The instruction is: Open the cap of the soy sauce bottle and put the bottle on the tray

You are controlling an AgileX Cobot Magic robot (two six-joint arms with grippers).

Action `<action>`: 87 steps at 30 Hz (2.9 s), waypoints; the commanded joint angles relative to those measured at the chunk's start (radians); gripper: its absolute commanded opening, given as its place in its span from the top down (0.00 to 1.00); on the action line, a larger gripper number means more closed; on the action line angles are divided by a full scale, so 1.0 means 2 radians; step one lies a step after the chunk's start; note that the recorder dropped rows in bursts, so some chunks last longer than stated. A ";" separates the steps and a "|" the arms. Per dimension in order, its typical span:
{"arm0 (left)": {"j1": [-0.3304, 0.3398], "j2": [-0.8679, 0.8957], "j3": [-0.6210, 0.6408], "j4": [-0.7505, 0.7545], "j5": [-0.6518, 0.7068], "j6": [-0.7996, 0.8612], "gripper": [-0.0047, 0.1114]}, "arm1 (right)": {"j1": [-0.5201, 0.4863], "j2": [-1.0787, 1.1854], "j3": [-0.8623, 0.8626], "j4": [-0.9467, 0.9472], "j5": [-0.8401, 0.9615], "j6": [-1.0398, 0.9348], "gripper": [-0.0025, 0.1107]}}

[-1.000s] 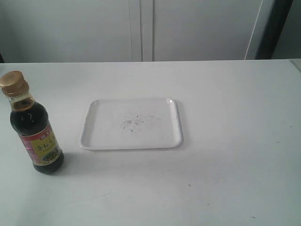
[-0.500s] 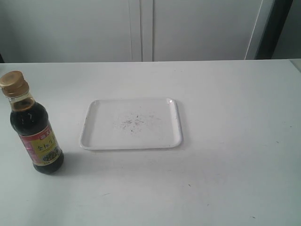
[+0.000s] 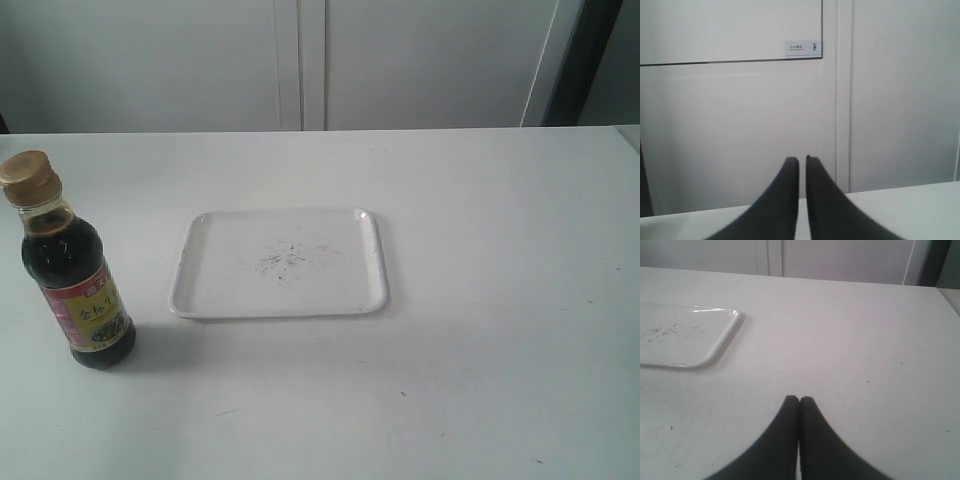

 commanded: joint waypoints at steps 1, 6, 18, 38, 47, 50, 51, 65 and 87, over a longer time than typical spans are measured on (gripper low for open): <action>-0.002 0.058 -0.028 0.072 -0.034 -0.040 0.59 | -0.003 -0.003 0.003 -0.001 -0.003 0.002 0.98; -0.002 0.121 -0.041 0.100 -0.094 -0.053 0.06 | -0.003 -0.003 0.003 -0.001 -0.003 0.002 0.98; -0.002 0.218 -0.041 0.127 -0.194 -0.070 0.06 | -0.003 -0.003 0.003 -0.001 -0.003 0.002 0.98; -0.002 0.364 -0.041 0.145 -0.282 -0.034 0.06 | -0.003 -0.003 0.003 -0.001 -0.003 0.002 0.98; -0.002 0.404 -0.008 0.115 -0.291 0.022 0.06 | -0.003 -0.003 0.003 -0.001 -0.003 0.002 0.98; -0.002 0.428 -0.008 0.115 -0.291 0.033 0.06 | -0.003 -0.003 0.003 -0.001 -0.003 0.002 0.98; -0.002 0.432 -0.008 0.115 -0.291 0.033 0.06 | -0.003 -0.003 0.003 -0.001 -0.003 0.002 0.98; -0.002 0.474 0.010 0.135 -0.291 0.061 0.06 | -0.003 -0.003 0.003 -0.001 -0.003 0.002 0.98; -0.002 0.474 0.035 0.112 -0.291 0.101 0.49 | -0.003 -0.003 0.003 -0.001 -0.003 0.002 0.98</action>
